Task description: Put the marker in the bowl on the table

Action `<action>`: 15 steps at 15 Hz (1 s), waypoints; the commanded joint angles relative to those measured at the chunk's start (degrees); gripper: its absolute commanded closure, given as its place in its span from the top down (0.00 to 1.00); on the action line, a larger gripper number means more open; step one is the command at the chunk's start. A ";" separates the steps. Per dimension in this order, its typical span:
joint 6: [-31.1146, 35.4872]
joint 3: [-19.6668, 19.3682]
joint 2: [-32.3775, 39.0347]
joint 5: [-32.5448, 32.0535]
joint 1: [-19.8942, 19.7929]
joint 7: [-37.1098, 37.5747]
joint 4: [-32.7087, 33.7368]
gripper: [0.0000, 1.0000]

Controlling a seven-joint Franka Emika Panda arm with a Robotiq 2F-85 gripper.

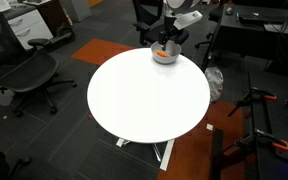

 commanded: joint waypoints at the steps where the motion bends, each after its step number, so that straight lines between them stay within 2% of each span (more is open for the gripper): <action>1: -1.99 -0.54 4.30 -0.40 0.01 0.80 5.63 1.00; 15: -4.85 -0.44 14.70 -0.07 -1.91 0.42 17.03 0.98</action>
